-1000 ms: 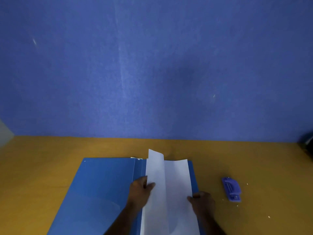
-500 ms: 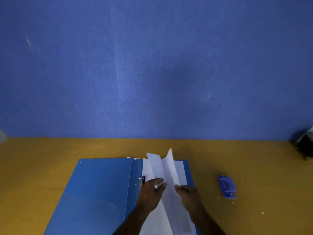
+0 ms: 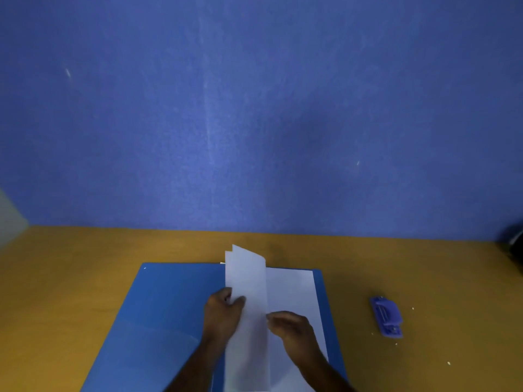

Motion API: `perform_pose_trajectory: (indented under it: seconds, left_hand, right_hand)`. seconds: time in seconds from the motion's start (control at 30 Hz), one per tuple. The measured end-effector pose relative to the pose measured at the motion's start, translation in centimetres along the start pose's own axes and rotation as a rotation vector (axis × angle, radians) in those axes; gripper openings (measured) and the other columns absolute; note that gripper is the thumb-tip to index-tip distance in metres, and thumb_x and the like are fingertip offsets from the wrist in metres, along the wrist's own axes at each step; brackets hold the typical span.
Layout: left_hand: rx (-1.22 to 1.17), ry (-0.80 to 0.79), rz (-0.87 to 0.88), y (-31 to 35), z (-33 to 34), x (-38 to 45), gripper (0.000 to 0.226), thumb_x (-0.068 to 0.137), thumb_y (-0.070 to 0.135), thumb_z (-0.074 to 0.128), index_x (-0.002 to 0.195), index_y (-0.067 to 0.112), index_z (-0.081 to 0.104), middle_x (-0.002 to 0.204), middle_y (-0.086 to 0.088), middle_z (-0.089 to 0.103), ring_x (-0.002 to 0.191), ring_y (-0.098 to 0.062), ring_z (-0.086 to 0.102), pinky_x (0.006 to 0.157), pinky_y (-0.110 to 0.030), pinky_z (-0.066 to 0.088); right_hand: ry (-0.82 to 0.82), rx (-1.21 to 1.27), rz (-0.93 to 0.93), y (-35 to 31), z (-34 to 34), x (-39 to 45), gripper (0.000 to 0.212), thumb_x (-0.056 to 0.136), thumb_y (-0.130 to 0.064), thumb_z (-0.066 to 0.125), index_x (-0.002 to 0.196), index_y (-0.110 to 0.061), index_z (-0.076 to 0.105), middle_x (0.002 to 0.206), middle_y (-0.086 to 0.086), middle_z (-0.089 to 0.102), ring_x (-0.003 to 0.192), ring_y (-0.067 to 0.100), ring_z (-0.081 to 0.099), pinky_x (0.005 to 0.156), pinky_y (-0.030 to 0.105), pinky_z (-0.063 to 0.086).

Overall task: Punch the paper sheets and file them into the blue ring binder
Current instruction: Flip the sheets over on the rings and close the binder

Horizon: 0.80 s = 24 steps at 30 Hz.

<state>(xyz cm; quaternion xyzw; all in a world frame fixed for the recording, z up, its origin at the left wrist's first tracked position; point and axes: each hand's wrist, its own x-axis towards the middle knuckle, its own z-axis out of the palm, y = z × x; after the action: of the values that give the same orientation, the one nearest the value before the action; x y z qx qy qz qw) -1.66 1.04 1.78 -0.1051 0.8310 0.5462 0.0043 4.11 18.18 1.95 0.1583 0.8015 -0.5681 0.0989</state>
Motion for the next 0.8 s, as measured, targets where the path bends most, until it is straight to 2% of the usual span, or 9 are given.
perform_pose_trajectory:
  seconds: [0.03,0.1,0.17,0.23,0.37,0.47,0.57,0.67,0.8]
  left_hand:
    - [0.026,0.019,-0.008,-0.5,-0.8,0.4,0.025,0.077,0.01,0.075,0.058,0.011,0.059,0.055,0.004,0.055,0.052,-0.01,0.052,0.049,-0.022,0.039]
    - [0.063,0.04,-0.039,-1.4,-2.3,1.3,0.022,0.077,0.012,0.076,0.062,0.011,0.061,0.059,0.0,0.061,0.057,-0.014,0.057,0.056,-0.028,0.043]
    - [0.09,0.035,-0.066,-2.2,-3.7,2.1,0.014,0.077,0.012,0.076,0.071,0.012,0.064,0.07,-0.006,0.067,0.069,-0.022,0.063,0.064,-0.029,0.044]
    - [0.116,0.015,-0.085,-3.0,-4.9,2.7,0.013,0.077,0.012,0.077,0.077,0.015,0.064,0.077,-0.007,0.069,0.078,-0.026,0.066,0.068,-0.029,0.044]
    - [0.074,0.006,-0.175,-4.7,-6.5,3.5,0.019,0.076,0.008,0.076,0.087,0.017,0.063,0.087,-0.009,0.07,0.087,-0.029,0.067,0.078,-0.037,0.053]
    - [0.02,0.025,-0.217,-6.0,-6.9,3.9,0.037,0.076,0.004,0.075,0.108,0.015,0.06,0.101,-0.012,0.07,0.092,-0.032,0.066,0.084,-0.044,0.055]
    - [0.027,0.044,-0.215,-6.3,-6.9,3.7,0.059,0.078,0.001,0.073,0.131,0.014,0.051,0.119,-0.015,0.065,0.103,-0.035,0.063,0.091,-0.044,0.05]
    - [0.111,0.044,-0.221,-6.5,-7.1,3.6,0.075,0.081,0.005,0.072,0.147,0.016,0.037,0.133,-0.019,0.057,0.118,-0.04,0.055,0.1,-0.044,0.043]
    - [0.175,0.024,-0.201,-7.0,-7.2,3.5,0.08,0.084,0.01,0.071,0.151,0.02,0.029,0.136,-0.022,0.055,0.119,-0.041,0.055,0.102,-0.047,0.044]
  right_hand:
    - [0.028,-0.065,0.003,0.6,-0.3,0.2,0.028,0.078,-0.02,0.078,0.066,-0.045,0.07,0.071,-0.028,0.071,0.079,-0.006,0.068,0.081,0.021,0.052]
    - [0.112,-0.205,-0.007,1.7,-1.2,0.4,0.02,0.077,-0.026,0.078,0.073,-0.042,0.066,0.069,-0.026,0.068,0.074,-0.005,0.066,0.081,0.025,0.053]
    - [0.207,-0.31,0.034,2.9,-2.1,0.7,0.015,0.077,-0.03,0.078,0.091,-0.028,0.072,0.083,-0.014,0.07,0.079,0.003,0.064,0.08,0.025,0.052]
    - [0.259,-0.37,0.118,4.0,-3.0,1.0,0.034,0.076,-0.033,0.078,0.104,-0.014,0.071,0.1,0.0,0.072,0.085,0.011,0.062,0.078,0.024,0.046]
    - [0.325,-0.43,0.271,5.3,-4.4,1.1,0.062,0.07,-0.051,0.078,0.115,-0.011,0.063,0.118,0.006,0.067,0.106,0.021,0.064,0.092,0.03,0.048]
    - [0.349,-0.486,0.336,5.8,-4.7,1.4,0.088,0.062,-0.065,0.075,0.127,-0.009,0.053,0.129,0.01,0.06,0.118,0.026,0.057,0.101,0.034,0.044]
    - [0.334,-0.506,0.365,5.7,-4.6,1.6,0.101,0.06,-0.069,0.074,0.135,-0.007,0.045,0.137,0.01,0.053,0.126,0.027,0.051,0.106,0.035,0.039]
    - [0.324,-0.528,0.395,5.4,-4.2,1.9,0.104,0.062,-0.069,0.072,0.139,-0.007,0.039,0.142,0.011,0.048,0.131,0.027,0.047,0.11,0.036,0.034]
    - [0.345,-0.5,0.42,5.7,-4.2,2.1,0.098,0.056,-0.066,0.077,0.13,-0.009,0.047,0.132,0.01,0.055,0.122,0.027,0.052,0.105,0.038,0.04]
